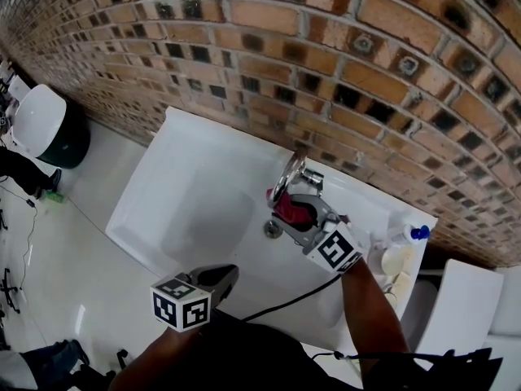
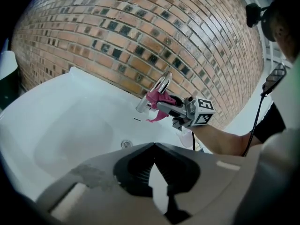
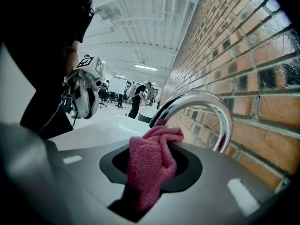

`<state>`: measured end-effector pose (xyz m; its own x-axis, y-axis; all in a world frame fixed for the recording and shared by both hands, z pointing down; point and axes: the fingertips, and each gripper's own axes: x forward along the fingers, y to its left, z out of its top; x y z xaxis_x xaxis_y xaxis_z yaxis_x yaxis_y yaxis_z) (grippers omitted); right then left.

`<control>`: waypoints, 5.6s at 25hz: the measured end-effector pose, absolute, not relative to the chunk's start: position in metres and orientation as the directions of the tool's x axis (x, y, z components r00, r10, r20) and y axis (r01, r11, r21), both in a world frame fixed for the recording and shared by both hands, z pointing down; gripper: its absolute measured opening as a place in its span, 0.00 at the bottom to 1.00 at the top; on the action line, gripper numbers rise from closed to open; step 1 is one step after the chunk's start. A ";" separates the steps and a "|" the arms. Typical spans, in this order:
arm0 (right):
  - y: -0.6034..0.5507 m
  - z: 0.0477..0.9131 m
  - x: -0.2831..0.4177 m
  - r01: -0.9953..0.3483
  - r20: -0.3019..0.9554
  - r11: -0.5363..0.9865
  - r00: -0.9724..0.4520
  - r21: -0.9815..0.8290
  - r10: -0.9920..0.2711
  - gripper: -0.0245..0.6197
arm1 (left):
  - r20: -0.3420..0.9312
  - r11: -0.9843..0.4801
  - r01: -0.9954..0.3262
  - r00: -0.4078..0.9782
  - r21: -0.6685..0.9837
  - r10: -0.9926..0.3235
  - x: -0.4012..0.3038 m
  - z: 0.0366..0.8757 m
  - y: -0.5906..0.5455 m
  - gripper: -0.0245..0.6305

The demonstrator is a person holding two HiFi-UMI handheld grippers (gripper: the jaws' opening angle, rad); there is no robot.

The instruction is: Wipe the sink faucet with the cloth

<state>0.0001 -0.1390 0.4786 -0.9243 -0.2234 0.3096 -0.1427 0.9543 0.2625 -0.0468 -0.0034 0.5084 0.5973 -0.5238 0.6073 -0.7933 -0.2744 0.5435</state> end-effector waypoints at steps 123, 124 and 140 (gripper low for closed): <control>-0.177 0.548 0.004 -0.496 0.018 0.306 -0.547 -0.813 -0.837 0.23 | 0.539 -0.458 -0.676 0.737 0.577 -0.408 -0.152 0.500 0.017 0.04; -0.185 0.555 0.003 -0.453 0.005 0.276 -0.527 -0.848 -0.850 0.23 | 0.549 -0.449 -0.689 0.725 0.570 -0.416 -0.155 0.501 0.017 0.04; -0.277 0.586 0.009 -0.169 -0.092 0.185 -0.446 -0.968 -0.890 0.23 | 0.609 -0.262 -0.796 0.591 0.545 -0.529 -0.174 0.514 0.004 0.04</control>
<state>0.0085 -0.2770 0.5863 -0.4464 -0.8901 -0.0925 -0.1686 0.1851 -0.9681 -0.1735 0.0037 0.5137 0.5909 -0.5291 0.6090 -0.7963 -0.2618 0.5453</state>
